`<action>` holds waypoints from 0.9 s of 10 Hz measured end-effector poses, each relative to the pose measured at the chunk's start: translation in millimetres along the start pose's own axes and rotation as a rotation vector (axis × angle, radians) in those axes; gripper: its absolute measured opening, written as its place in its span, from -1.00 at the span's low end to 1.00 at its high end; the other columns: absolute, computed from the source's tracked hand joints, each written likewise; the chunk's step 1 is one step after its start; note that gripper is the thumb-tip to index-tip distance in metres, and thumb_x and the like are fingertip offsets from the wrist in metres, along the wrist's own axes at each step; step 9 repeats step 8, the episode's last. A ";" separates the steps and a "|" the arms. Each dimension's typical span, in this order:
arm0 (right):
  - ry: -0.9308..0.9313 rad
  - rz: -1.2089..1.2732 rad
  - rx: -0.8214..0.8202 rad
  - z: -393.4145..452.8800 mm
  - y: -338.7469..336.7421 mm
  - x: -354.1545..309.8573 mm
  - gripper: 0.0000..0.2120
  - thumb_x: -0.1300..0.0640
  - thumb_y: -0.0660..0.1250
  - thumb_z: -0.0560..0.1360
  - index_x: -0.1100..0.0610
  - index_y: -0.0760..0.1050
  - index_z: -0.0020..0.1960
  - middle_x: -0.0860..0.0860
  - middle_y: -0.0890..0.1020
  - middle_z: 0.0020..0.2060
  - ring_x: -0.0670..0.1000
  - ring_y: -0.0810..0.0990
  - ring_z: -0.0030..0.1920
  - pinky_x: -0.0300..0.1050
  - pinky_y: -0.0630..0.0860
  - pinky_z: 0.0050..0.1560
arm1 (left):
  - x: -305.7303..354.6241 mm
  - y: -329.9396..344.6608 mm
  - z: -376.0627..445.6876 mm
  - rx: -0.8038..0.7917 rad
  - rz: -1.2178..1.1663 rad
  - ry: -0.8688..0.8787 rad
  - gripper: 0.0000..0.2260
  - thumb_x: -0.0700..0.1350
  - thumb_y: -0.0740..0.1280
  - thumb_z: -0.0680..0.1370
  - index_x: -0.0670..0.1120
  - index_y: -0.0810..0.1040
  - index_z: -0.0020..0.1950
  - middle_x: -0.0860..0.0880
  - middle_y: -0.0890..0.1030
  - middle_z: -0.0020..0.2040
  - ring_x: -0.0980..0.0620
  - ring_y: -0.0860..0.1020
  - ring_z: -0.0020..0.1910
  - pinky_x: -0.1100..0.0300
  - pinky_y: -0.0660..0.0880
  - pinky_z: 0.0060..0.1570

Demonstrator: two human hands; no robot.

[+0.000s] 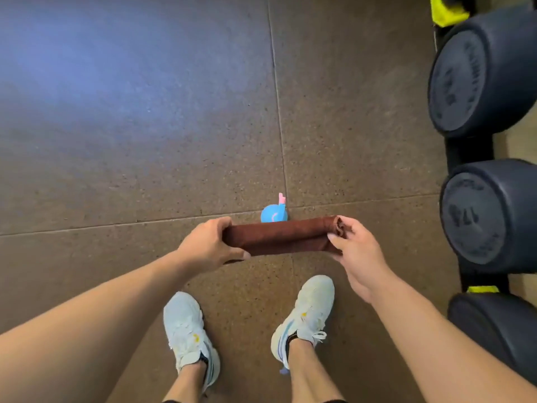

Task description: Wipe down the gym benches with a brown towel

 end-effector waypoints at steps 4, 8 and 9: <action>0.260 0.312 0.263 85.3 5.8 39.2 -0.56 0.41 0.18 0.68 0.07 0.49 0.46 0.13 0.61 0.23 0.00 0.64 -0.02 -0.11 0.60 -0.16 | 18.2 8.5 86.3 0.083 0.088 0.041 -0.72 -0.15 0.52 0.46 0.11 0.58 0.10 0.05 0.59 -0.03 -0.02 0.57 0.03 0.09 0.51 0.05; 0.393 0.068 0.224 51.0 -3.6 44.9 -0.52 0.33 0.10 0.73 0.05 0.32 0.61 0.10 0.51 0.47 0.14 0.58 0.37 0.00 0.57 0.21 | 12.8 7.5 46.4 0.152 -0.121 -0.030 -0.64 -0.03 0.42 0.60 -0.02 0.51 0.39 0.05 0.60 0.30 0.04 0.57 0.23 0.10 0.47 0.30; 0.393 0.068 0.224 51.0 -3.6 44.9 -0.52 0.33 0.10 0.73 0.05 0.32 0.61 0.10 0.51 0.47 0.14 0.58 0.37 0.00 0.57 0.21 | 12.8 7.5 46.4 0.152 -0.121 -0.030 -0.64 -0.03 0.42 0.60 -0.02 0.51 0.39 0.05 0.60 0.30 0.04 0.57 0.23 0.10 0.47 0.30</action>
Point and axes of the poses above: each hand's wrist, its own z-axis towards the middle knuckle, its own y-axis out of the palm, x = y × z, the point moved 4 cm from there along z, towards the middle knuckle
